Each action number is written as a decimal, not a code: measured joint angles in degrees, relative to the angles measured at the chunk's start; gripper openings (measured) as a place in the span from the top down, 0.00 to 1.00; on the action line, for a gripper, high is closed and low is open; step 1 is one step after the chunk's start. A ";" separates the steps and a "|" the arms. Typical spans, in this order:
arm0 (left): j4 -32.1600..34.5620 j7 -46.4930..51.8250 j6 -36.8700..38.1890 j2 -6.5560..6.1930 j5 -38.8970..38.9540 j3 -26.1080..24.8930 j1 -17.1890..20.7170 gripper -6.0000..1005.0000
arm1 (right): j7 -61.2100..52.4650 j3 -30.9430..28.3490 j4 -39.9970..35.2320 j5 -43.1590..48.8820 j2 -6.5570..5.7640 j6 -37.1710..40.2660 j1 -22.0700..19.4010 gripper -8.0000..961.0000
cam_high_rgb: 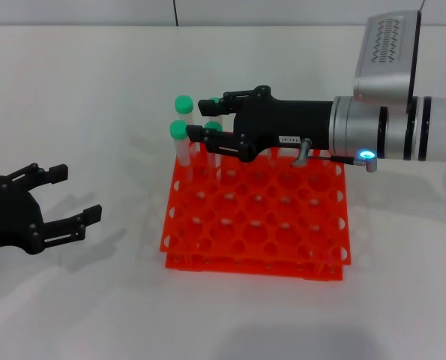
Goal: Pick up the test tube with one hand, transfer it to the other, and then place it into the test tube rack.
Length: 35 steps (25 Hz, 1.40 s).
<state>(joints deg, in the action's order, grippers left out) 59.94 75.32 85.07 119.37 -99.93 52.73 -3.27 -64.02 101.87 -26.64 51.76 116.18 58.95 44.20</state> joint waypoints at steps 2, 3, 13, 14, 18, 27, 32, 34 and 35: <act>0.00 0.01 0.00 -0.01 0.00 0.00 -0.16 0.13 | -0.17 0.25 -0.09 0.00 0.00 -0.10 0.03 0.61; 0.00 0.01 0.00 -0.02 0.00 0.00 -0.21 0.13 | -0.24 0.32 -0.19 0.00 0.00 -0.14 0.04 0.59; -0.15 0.00 0.03 -0.02 0.31 -0.10 -0.03 0.13 | -2.12 -0.31 -1.86 -0.11 -0.48 2.84 -0.68 0.32; -0.16 0.01 0.12 -0.02 0.34 -0.33 0.04 0.13 | -3.25 -0.37 -2.63 0.02 -0.87 4.24 -0.95 0.31; -0.18 0.41 1.12 0.00 0.36 -1.43 -0.47 0.13 | -6.09 -1.99 -5.18 1.10 -3.38 10.57 -3.69 0.28; -0.24 5.57 2.73 -0.37 -0.09 -1.59 -3.79 0.13 | -6.23 -22.91 -3.84 16.19 -7.35 18.57 -14.44 0.19; -0.60 13.31 3.51 -1.56 -4.45 -1.59 -7.66 0.12 | -5.64 -32.86 -3.09 27.75 -8.09 22.03 -17.64 0.14; -1.05 16.28 4.70 -2.16 -6.90 -1.59 -9.68 0.12 | -5.12 -33.33 -3.08 29.89 -8.30 22.34 -18.40 0.12; -1.37 17.48 5.34 -2.47 -7.73 -1.59 -10.77 0.12 | -4.57 -33.33 -3.07 30.55 -8.31 22.43 -18.79 0.11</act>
<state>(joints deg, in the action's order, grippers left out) 58.57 92.80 90.40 116.90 -107.66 51.15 -14.03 -68.59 68.54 -29.71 82.31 107.87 81.37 25.42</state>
